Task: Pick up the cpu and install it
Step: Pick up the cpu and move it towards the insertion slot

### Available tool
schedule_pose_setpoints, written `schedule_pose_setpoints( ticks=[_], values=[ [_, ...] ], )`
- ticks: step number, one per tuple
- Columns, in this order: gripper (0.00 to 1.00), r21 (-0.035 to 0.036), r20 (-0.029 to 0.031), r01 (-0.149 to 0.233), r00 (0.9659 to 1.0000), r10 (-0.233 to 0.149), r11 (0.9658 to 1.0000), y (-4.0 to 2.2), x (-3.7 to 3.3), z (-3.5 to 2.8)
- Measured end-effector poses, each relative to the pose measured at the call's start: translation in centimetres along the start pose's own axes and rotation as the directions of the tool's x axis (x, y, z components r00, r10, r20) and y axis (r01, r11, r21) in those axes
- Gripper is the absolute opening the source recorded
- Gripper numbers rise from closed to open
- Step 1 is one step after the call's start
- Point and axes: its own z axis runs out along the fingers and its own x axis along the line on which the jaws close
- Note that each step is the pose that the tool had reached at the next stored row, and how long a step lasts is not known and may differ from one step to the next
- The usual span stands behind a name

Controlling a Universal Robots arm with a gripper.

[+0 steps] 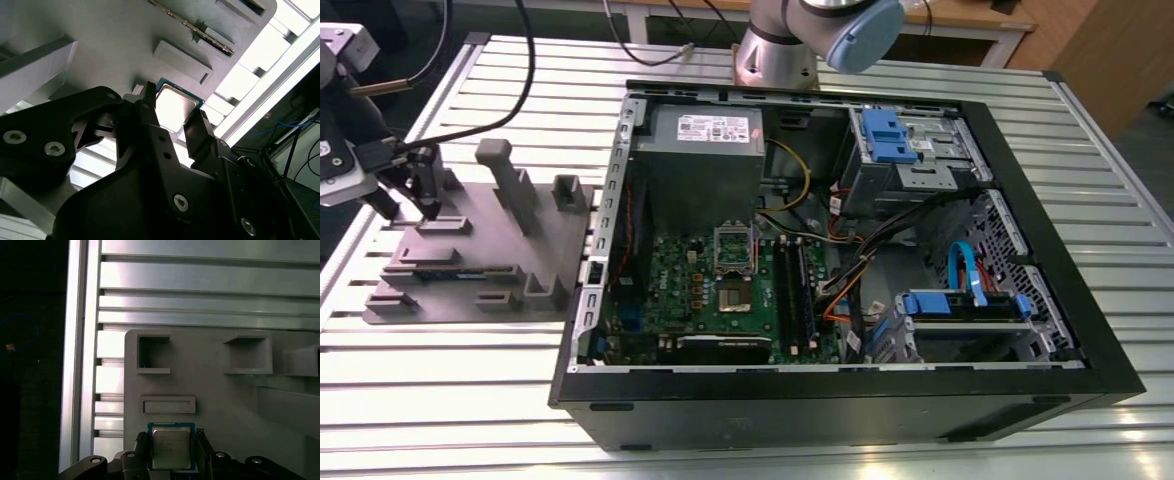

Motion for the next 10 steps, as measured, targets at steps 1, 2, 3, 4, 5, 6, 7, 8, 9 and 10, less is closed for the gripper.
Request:
schedule_pose_setpoints(
  ticks=[1,2,3,4,5,6,7,8,9,10],
  values=[
    [0.47,0.0,0.0,0.0,1.0,0.0,1.0,0.01,0.0,-0.13],
    [0.47,0.0,0.0,0.0,1.0,0.0,1.0,0.01,-0.01,-0.27],
    [0.47,0.0,0.0,0.0,1.0,0.0,1.0,0.02,-0.01,-0.43],
    [0.47,0.0,0.0,0.0,1.0,0.0,1.0,0.03,-0.01,-0.62],
    [0.47,-0.0001,0.0001,0.0,1.0,0.0,1.0,0.04,-0.02,-0.78],
    [0.47,0.0,0.0001,0.0,1.0,0.0,1.0,0.05,-0.02,-0.94],
    [0.47,0.0,0.0001,0.0,1.0,0.0,1.0,0.06,-0.02,-1.13],
    [0.47,0.0,0.0001,0.0,1.0,0.0,1.0,0.06,-0.03,-1.33],
    [0.47,0.0,0.0001,0.0,1.0,0.0,1.0,0.07,-0.03,-1.52],
    [0.47,-0.0001,0.0002,0.0,1.0,0.0,1.0,0.08,-0.03,-1.68]
  ],
)
